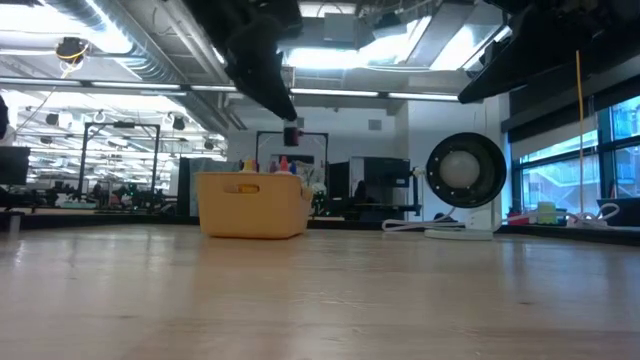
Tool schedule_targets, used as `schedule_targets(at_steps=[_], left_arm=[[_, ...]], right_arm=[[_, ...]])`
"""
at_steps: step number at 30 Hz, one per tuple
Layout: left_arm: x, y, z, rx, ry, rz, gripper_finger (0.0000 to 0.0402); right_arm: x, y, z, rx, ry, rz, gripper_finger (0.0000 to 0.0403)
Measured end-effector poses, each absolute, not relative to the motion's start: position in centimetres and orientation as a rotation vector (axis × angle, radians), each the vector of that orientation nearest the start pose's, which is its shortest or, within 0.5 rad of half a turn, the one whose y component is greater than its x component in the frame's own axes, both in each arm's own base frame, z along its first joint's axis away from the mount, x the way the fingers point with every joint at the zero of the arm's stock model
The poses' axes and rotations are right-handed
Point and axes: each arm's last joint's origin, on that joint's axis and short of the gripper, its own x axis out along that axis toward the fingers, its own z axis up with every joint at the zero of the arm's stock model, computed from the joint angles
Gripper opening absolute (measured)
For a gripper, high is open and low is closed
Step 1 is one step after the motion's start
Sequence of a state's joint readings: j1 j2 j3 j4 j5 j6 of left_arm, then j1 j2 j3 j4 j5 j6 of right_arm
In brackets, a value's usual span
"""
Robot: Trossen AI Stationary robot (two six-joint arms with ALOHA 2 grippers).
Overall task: Pick & Place food coloring
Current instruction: Put the top small red food coloring bottle into the yellow bin
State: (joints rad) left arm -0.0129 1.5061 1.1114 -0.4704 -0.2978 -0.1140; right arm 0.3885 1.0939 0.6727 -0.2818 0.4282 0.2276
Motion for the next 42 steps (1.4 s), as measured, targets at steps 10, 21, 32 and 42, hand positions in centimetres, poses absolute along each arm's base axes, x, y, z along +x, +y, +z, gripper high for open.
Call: schedule_targets(at_steps=[10, 21, 32, 42], left_arm=[[29.9, 4.7, 22.1, -0.177, 0.774, 0.49, 0.0052], [27.9, 5.7, 17.8, -0.258, 0.76, 0.544, 0.0052], [27.5, 5.6, 17.3, -0.271, 0.785, 0.554, 0.0068], [27.6, 5.6, 17.3, -0.27, 0.785, 0.554, 0.0072]], right_arm=[[20.3, 6.9, 22.1, -0.089, 0.649, -0.158, 0.0165], [20.2, 6.6, 21.6, -0.117, 0.642, -0.221, 0.0165], [20.2, 6.6, 21.6, -0.12, 0.642, -0.22, 0.0165], [20.2, 6.6, 21.6, -0.119, 0.643, -0.218, 0.0165]])
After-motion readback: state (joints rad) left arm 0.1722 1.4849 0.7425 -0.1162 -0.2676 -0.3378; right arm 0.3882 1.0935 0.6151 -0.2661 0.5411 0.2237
